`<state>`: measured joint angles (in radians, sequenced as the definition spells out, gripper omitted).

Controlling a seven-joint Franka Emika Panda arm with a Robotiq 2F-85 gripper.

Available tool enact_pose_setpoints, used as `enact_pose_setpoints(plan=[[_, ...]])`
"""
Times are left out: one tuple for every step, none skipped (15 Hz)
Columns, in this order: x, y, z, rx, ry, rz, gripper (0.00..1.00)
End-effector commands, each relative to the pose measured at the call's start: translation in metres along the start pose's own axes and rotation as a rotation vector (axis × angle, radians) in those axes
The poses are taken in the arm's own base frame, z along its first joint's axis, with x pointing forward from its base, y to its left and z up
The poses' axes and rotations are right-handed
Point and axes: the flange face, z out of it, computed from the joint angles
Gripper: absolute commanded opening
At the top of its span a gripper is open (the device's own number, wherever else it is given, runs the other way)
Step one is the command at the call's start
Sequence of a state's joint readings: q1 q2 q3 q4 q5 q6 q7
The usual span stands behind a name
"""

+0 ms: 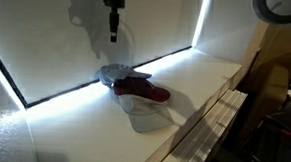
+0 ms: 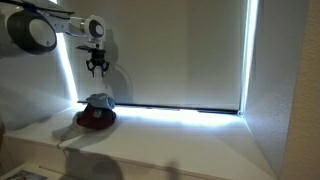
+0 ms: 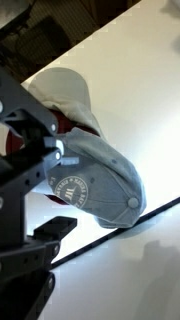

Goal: Put the white cap on the red cap

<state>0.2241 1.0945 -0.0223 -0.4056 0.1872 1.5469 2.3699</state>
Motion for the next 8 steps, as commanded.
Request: enact_pose_setpoints(plan=[[-0.012,-0.006,-0.004,0.050,-0.103,0.078,0.89],[-0.016,-0.009,-0.004,0.077,-0.133,0.111,0.95],[-0.019,-0.011,-0.005,0.106,-0.162,0.144,0.99],[-0.023,-0.015,-0.007,0.149,-0.198,0.198,1.00],[-0.026,-0.017,-0.007,0.181,-0.214,0.240,1.00],[-0.020,-0.014,-0.007,0.141,-0.179,0.177,0.99],[-0.021,-0.015,-0.008,0.156,-0.197,0.204,1.00],[-0.022,-0.015,-0.008,0.161,-0.205,0.218,1.00]])
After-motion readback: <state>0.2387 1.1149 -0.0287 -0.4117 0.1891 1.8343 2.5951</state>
